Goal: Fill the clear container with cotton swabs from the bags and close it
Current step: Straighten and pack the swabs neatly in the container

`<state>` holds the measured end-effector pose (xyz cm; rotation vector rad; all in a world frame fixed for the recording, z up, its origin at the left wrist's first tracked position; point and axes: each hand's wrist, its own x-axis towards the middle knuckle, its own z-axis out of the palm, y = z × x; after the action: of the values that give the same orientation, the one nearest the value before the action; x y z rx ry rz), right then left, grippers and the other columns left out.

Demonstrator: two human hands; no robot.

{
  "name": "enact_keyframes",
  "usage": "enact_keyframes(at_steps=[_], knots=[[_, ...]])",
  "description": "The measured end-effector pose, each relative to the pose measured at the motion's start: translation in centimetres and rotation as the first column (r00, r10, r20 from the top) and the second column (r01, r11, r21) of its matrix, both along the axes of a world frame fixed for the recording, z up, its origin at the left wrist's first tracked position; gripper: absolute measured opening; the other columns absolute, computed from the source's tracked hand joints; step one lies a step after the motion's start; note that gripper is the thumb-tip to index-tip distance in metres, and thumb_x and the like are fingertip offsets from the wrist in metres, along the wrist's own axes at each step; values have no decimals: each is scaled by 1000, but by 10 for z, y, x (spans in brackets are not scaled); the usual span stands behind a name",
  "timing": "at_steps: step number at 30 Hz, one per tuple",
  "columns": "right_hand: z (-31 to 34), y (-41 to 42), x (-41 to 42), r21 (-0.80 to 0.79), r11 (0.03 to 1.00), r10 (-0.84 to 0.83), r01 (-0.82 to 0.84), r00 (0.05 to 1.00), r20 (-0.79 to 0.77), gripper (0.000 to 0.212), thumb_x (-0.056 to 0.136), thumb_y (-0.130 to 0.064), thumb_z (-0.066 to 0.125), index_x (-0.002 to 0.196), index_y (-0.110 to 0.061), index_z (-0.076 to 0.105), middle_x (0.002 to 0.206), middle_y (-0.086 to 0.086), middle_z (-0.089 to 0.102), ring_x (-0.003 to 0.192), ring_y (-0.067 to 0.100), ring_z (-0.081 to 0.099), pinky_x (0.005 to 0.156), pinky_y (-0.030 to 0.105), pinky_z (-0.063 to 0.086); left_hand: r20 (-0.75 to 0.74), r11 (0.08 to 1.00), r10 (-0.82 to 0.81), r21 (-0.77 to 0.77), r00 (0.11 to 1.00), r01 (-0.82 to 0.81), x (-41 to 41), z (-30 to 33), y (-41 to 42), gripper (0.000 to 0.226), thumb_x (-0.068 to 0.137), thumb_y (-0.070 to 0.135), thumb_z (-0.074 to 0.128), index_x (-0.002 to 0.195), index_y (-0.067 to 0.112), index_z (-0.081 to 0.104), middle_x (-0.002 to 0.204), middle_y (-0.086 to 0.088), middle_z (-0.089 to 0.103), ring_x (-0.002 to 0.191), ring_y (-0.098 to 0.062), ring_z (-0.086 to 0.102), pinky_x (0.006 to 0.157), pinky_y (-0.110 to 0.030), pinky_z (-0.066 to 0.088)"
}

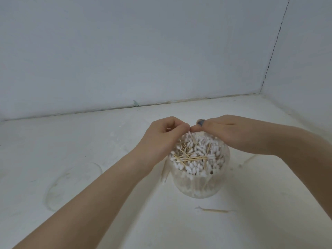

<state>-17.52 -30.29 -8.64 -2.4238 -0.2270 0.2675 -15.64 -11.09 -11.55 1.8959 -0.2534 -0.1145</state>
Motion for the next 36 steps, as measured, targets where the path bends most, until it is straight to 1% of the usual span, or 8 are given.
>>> enact_keyframes(at_steps=[5,10,13,17,22,26,29,36], knots=[[2,1,-4,22,1000,14,-14,1000,9,50,100,-60,35,111,-24,69,113,11,67,105,33,61,91,45,49,222,998,34,52,974,-47,3,18,7,24,99,32,64,89,11,72,80,3,69,70,1,56,61,-8,41],[9,-5,-6,13,1000,17,-17,1000,-6,49,97,-70,24,129,-54,56,137,-30,54,130,1,48,116,38,32,321,989,-96,135,942,55,2,30,9,15,99,27,65,88,18,70,80,21,67,74,10,61,70,-7,42],[8,-6,-5,-7,1000,18,-18,999,40,57,90,-78,21,125,-53,59,136,-27,56,130,5,48,116,44,33,239,958,-183,262,954,118,1,23,3,14,96,31,70,83,24,72,101,10,73,99,-1,69,91,-28,51],[8,-5,-7,13,999,32,-32,999,27,48,100,-65,24,125,-50,62,137,-26,56,132,4,47,117,42,31,120,943,-172,309,978,128,0,16,-5,14,93,26,73,80,20,75,93,16,67,78,5,64,70,-13,47],[12,-7,-7,45,999,-5,4,1000,13,47,100,-60,26,127,-44,62,125,-27,60,120,-3,53,115,39,36,-225,985,-163,23,961,173,-3,7,-5,15,90,10,74,101,14,64,101,-7,68,79,-19,63,74,-30,48],[18,-11,-10,57,998,-16,14,999,33,43,101,-56,30,124,-43,63,122,-26,62,117,-4,55,112,36,39,-138,997,-72,25,988,76,0,17,-1,23,91,37,74,102,19,64,108,-1,73,101,-18,69,91,-37,49],[22,-12,-17,-1,1000,10,-10,989,144,30,100,-47,43,117,-41,66,114,-26,65,111,-4,58,102,26,44,-8,989,-53,141,999,53,-3,28,15,29,85,46,66,92,18,64,100,0,72,105,-18,68,101,-44,53],[25,-1,-43,-126,989,99,-71,966,237,9,89,-32,64,87,-36,72,80,-33,62,65,-8,55,55,9,39,98,838,-234,525,967,149,-30,37,42,16,90,39,69,91,27,58,93,8,69,86,-21,65,71,-36,52]])
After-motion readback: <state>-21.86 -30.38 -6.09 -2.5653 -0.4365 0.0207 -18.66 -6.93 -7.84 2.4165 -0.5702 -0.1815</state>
